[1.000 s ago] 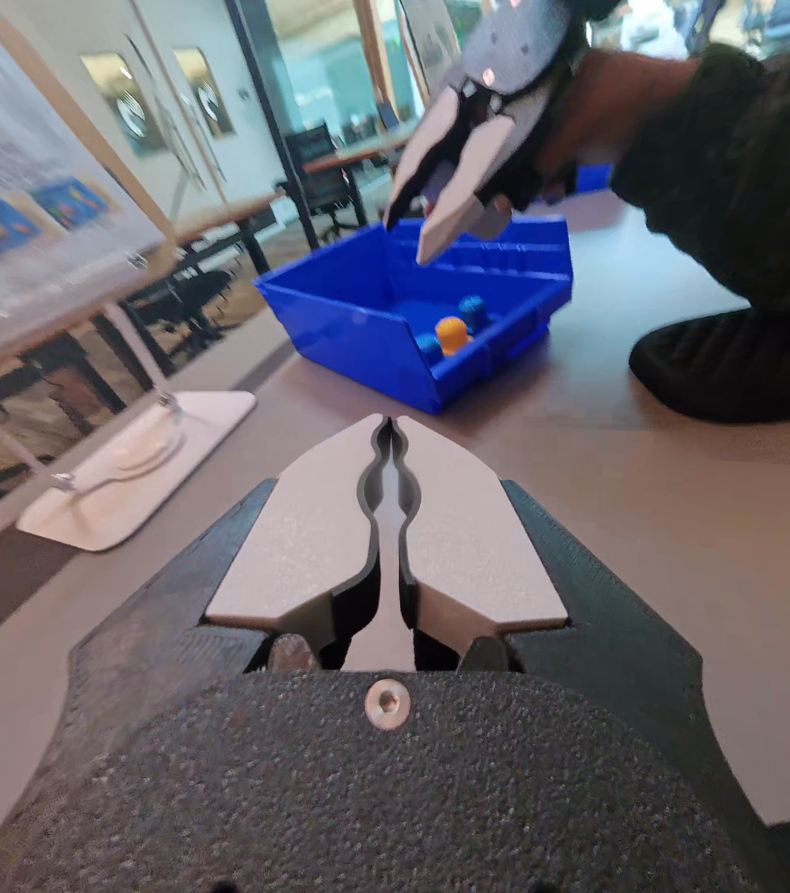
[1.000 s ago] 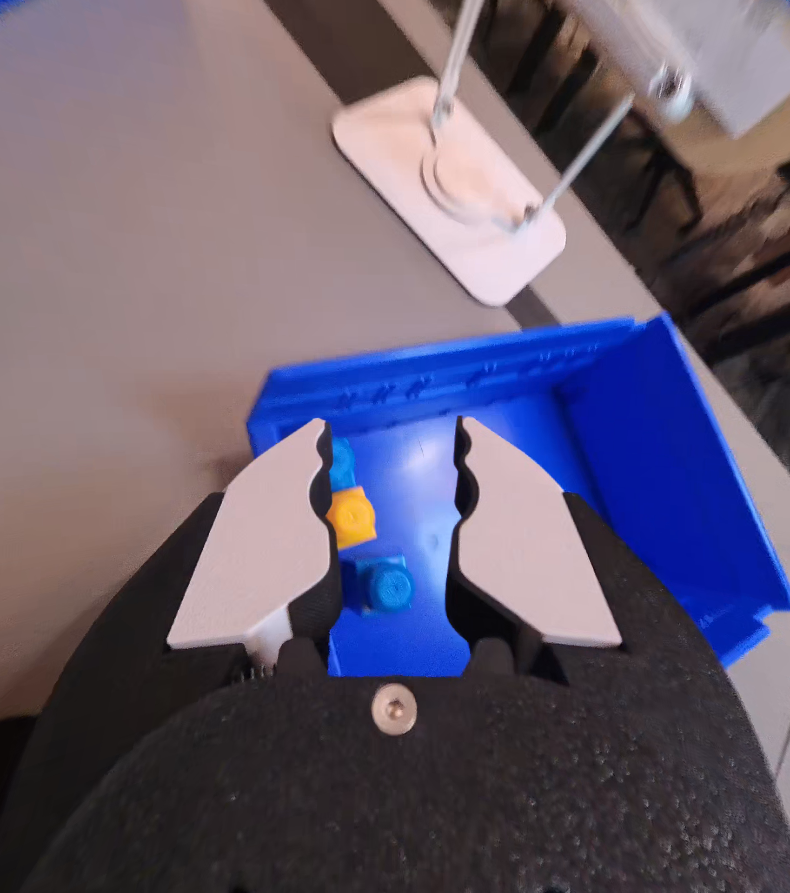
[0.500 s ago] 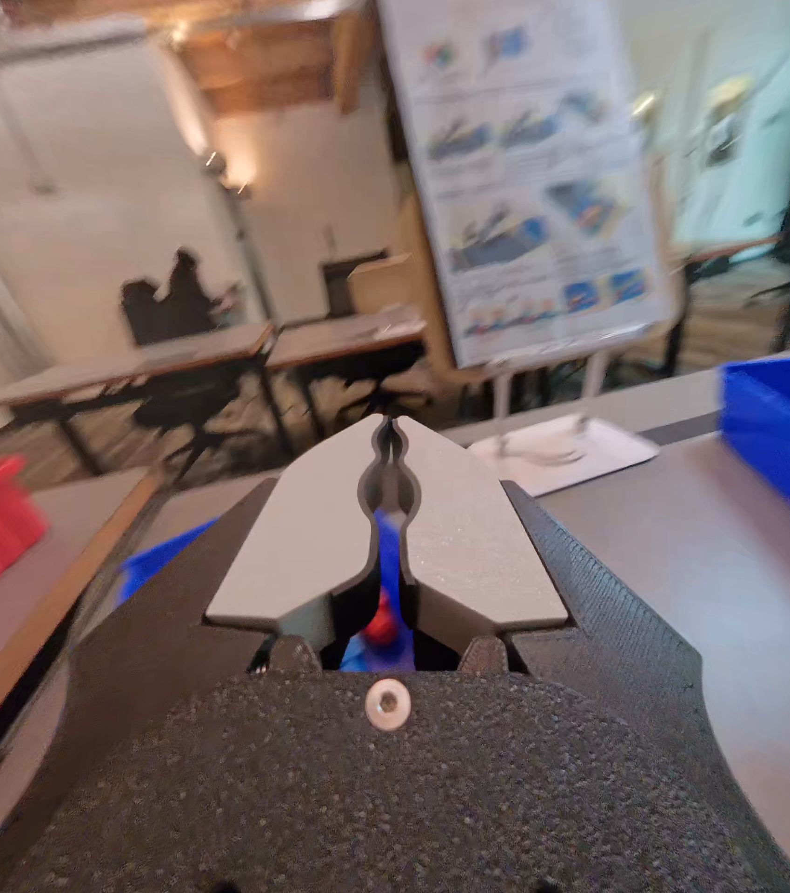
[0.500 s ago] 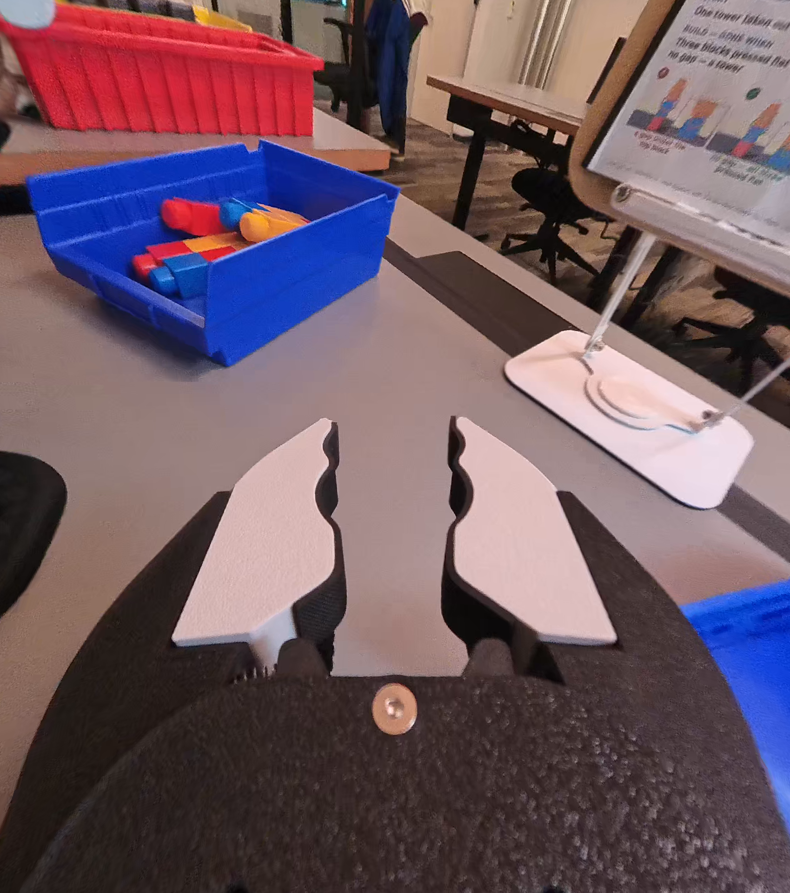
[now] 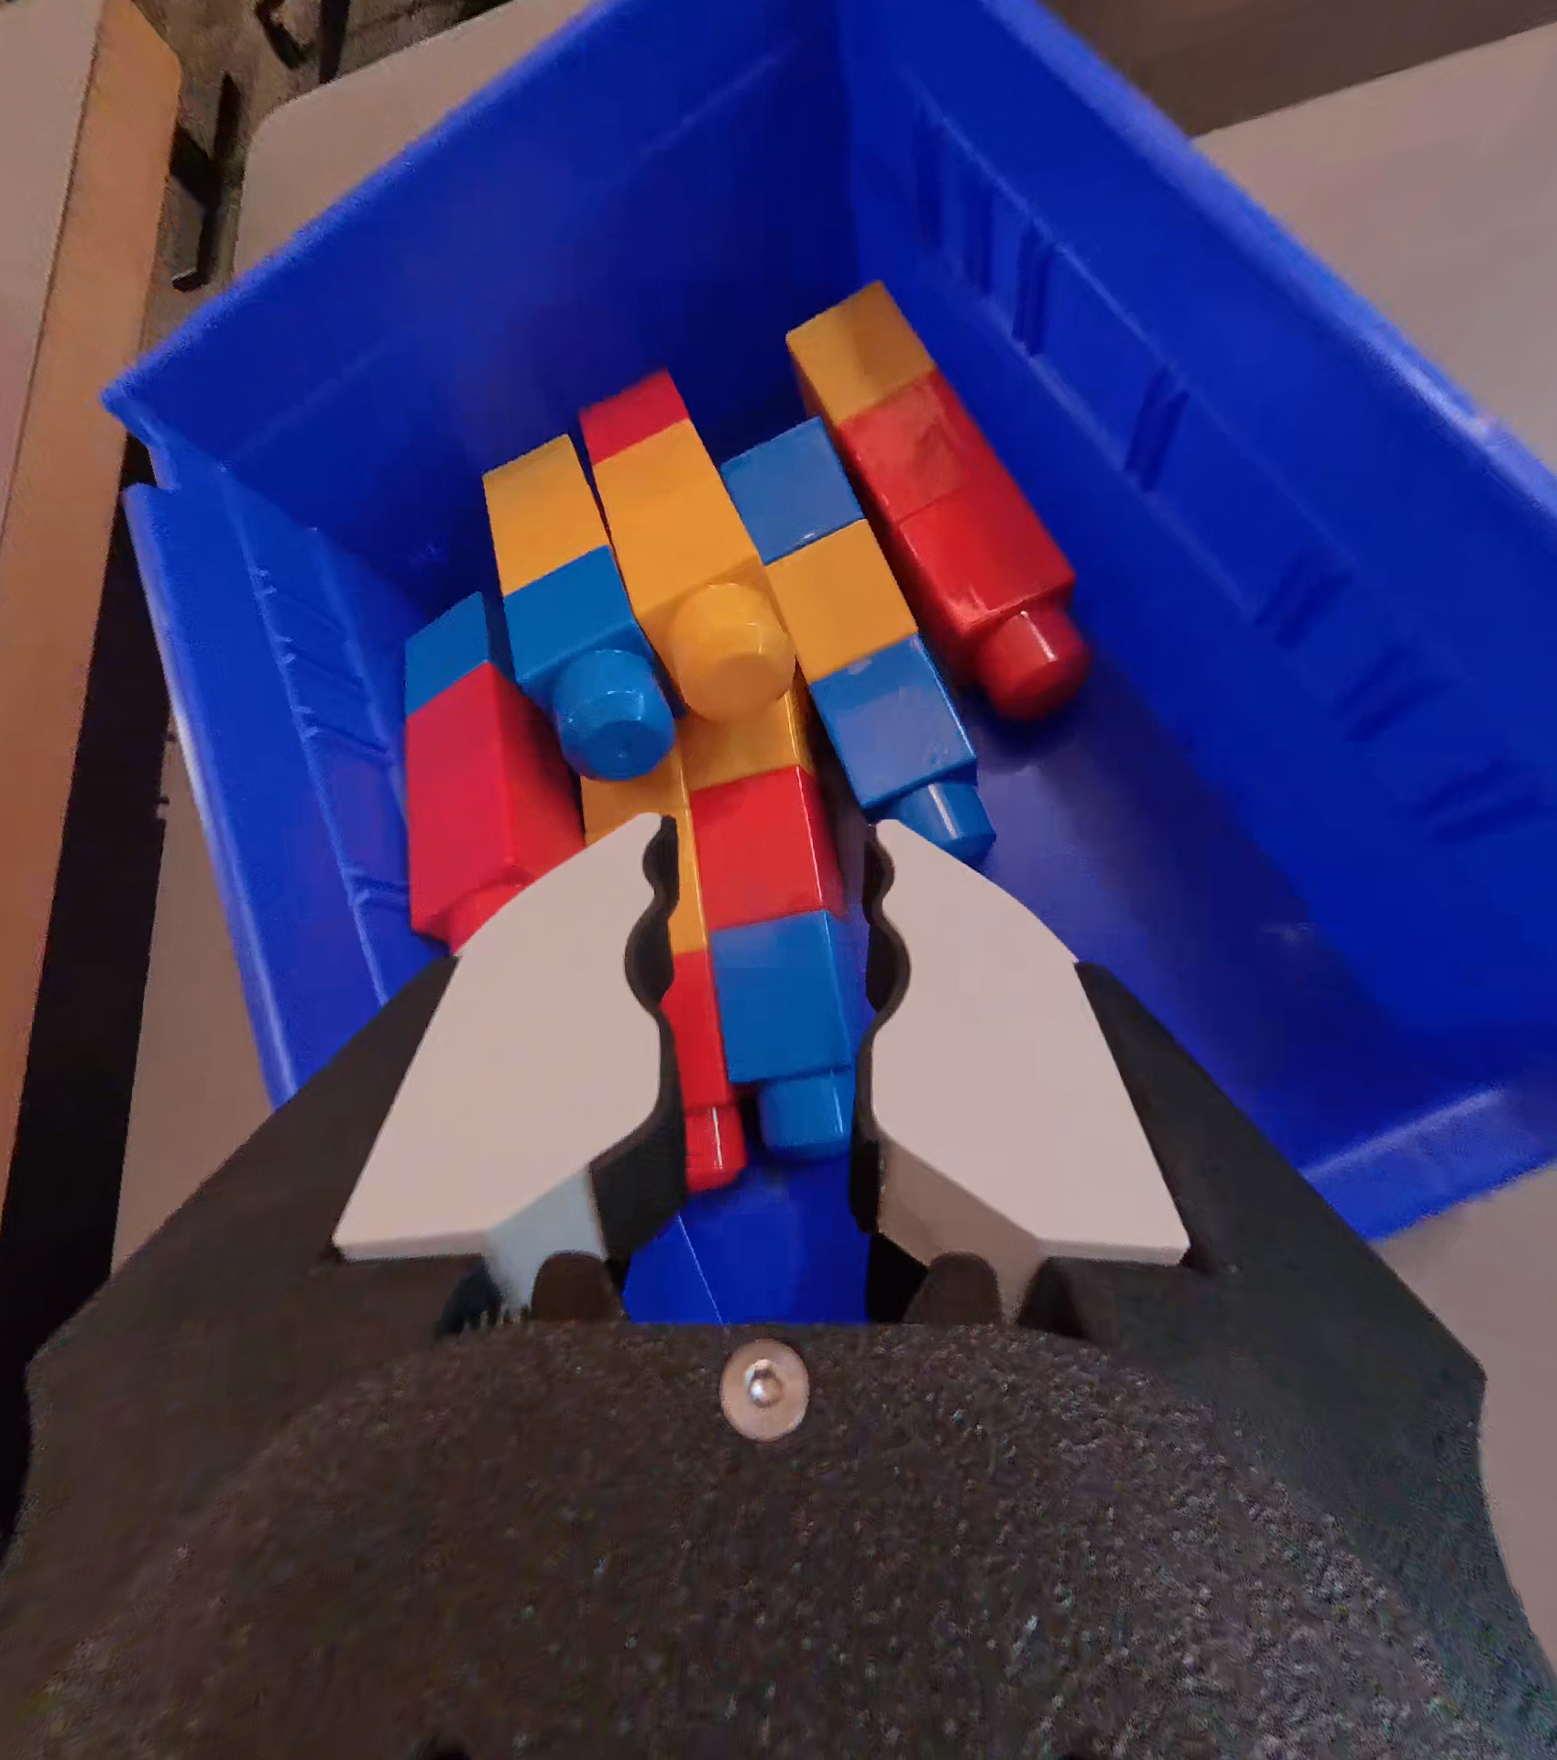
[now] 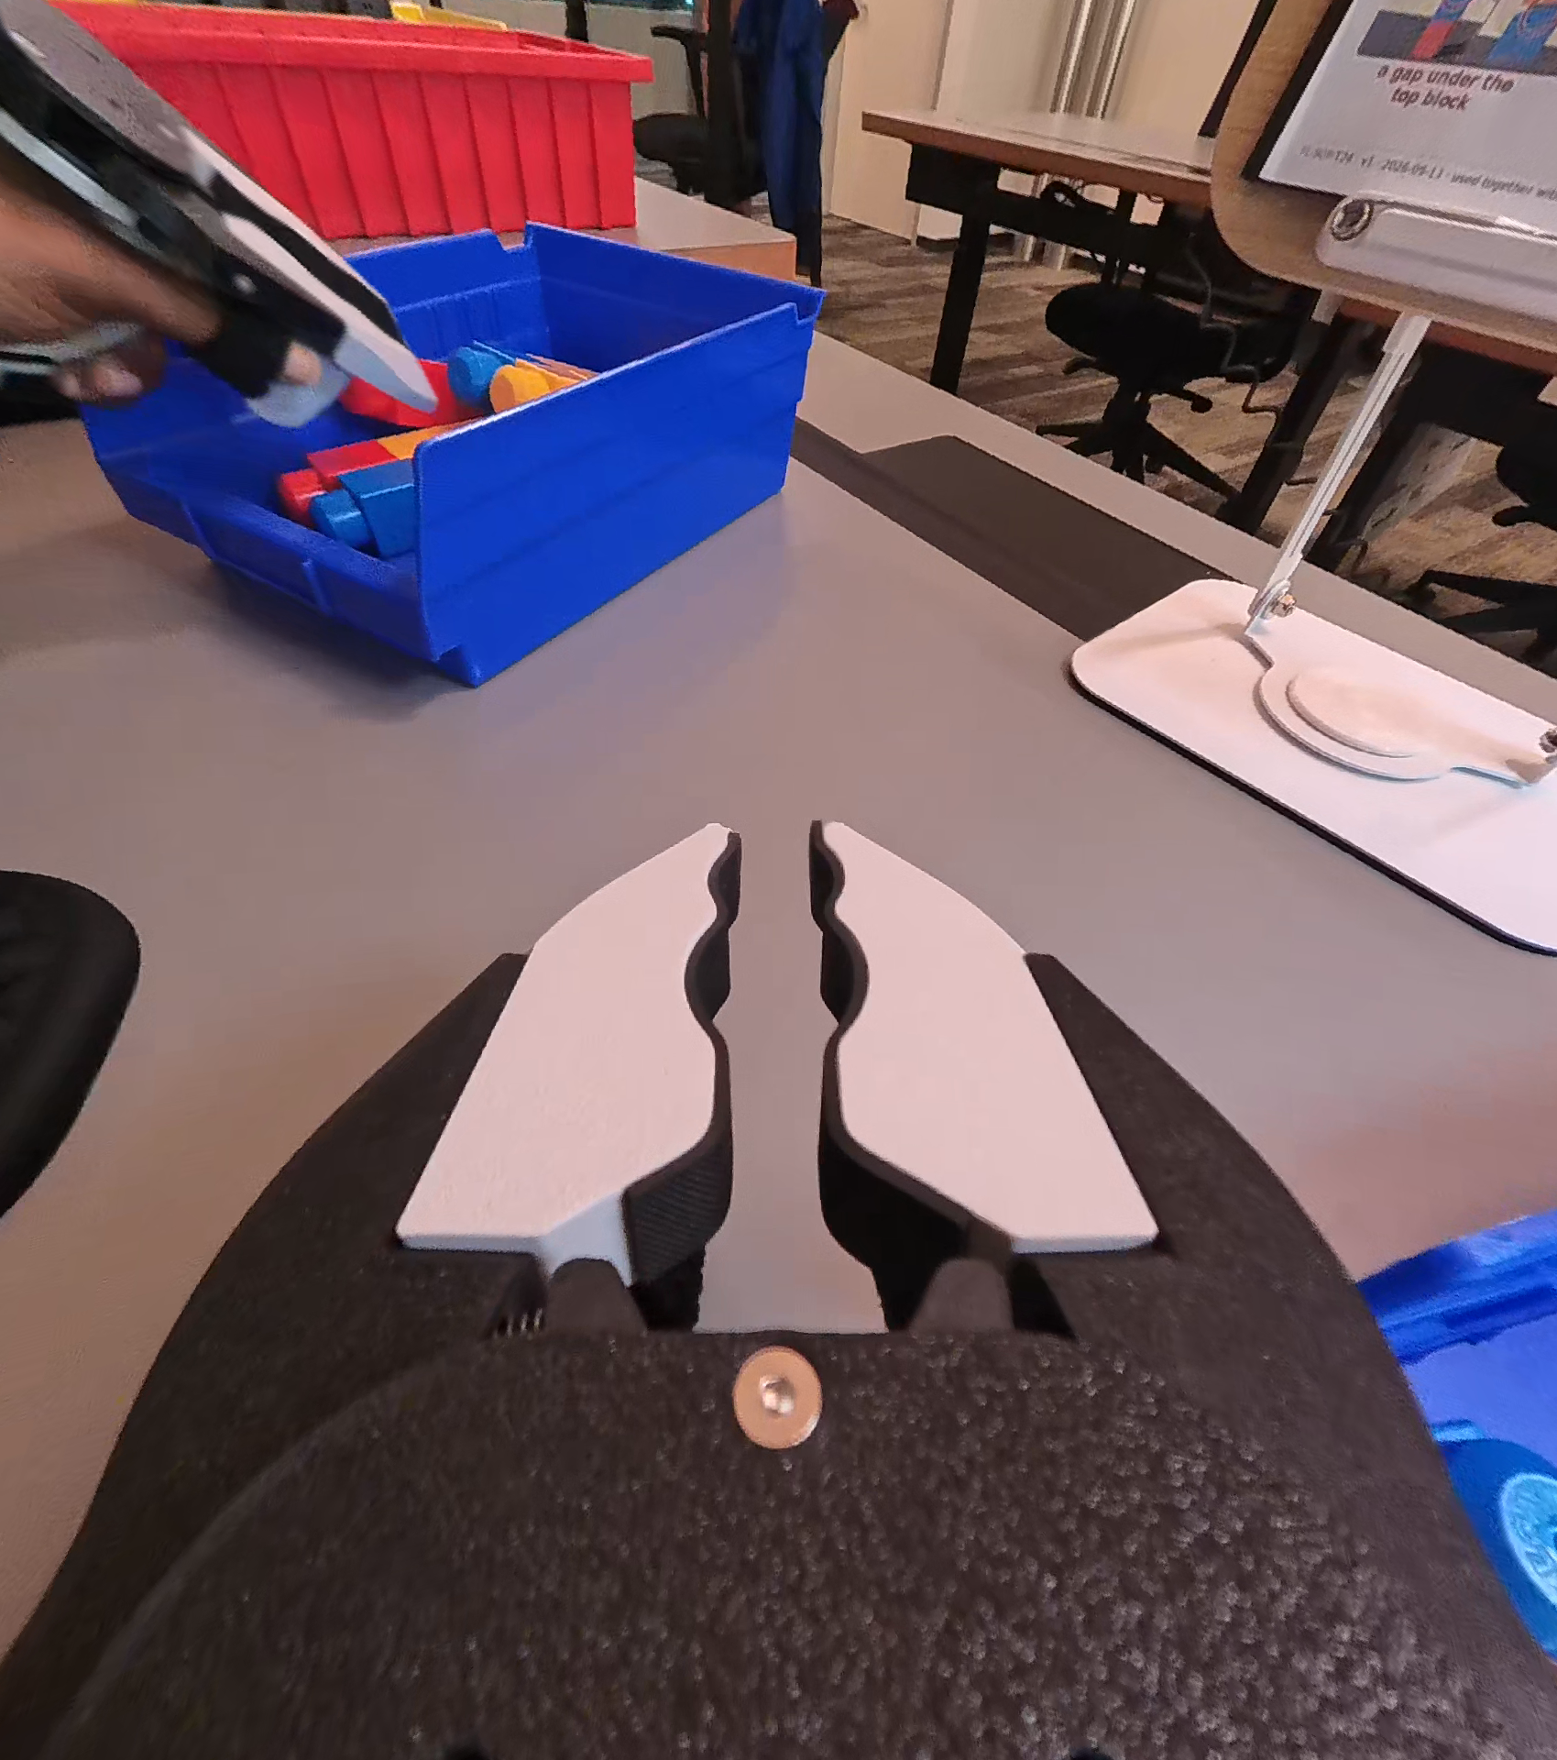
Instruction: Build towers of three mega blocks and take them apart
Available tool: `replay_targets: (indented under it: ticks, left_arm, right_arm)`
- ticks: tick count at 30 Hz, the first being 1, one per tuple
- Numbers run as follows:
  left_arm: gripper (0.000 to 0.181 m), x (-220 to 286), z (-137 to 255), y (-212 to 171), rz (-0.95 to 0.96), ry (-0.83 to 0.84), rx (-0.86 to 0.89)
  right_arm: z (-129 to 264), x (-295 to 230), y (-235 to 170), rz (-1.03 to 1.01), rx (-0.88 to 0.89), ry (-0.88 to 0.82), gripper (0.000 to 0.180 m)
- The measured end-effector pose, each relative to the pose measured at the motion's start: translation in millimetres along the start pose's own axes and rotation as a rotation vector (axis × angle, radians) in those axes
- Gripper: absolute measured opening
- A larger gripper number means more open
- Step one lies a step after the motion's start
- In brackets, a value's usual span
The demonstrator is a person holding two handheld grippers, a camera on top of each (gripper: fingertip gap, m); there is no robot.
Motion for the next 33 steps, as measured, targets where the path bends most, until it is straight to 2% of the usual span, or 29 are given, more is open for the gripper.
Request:
replay_targets:
  ticks: [4, 5, 17, 23, 27, 33]
  left_arm:
    - [0.045, -5, -32, 5, 0.000, 0.047, -0.026]
    - [0.036, -6, -37, 8, -0.002, 0.058, -0.018]
    - [0.049, -11, -73, 40, 0.034, 0.137, -0.005]
    - [0.038, -24, -93, 43, 0.030, 0.189, -0.037]
    - [0.034, -19, -74, 51, -0.022, 0.185, 0.032]
    - [0.034, 13, 10, 91, -0.164, 0.061, 0.237]
  right_arm:
    - [0, -3, -1, 0.029, -0.006, 0.009, 0.014]
    - [-1, -4, -1, 0.036, -0.011, 0.011, 0.014]
    - [-4, -10, -8, 0.072, -0.046, 0.035, 0.014]
    - [-4, -12, -7, 0.088, -0.045, 0.042, 0.014]
    - [-2, -11, -4, 0.105, -0.033, 0.032, 0.014]
    - [4, -5, 6, 0.131, 0.028, 0.007, 0.017]
Point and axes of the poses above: each gripper's, where its closed fingertips meet, z back along the fingers, y out of its top, x = y × z across the jaws, the point moved 2 cm from there along z, back along the fingers, and after that the axes turned 1 degree about -y, right-handed, at the moved point
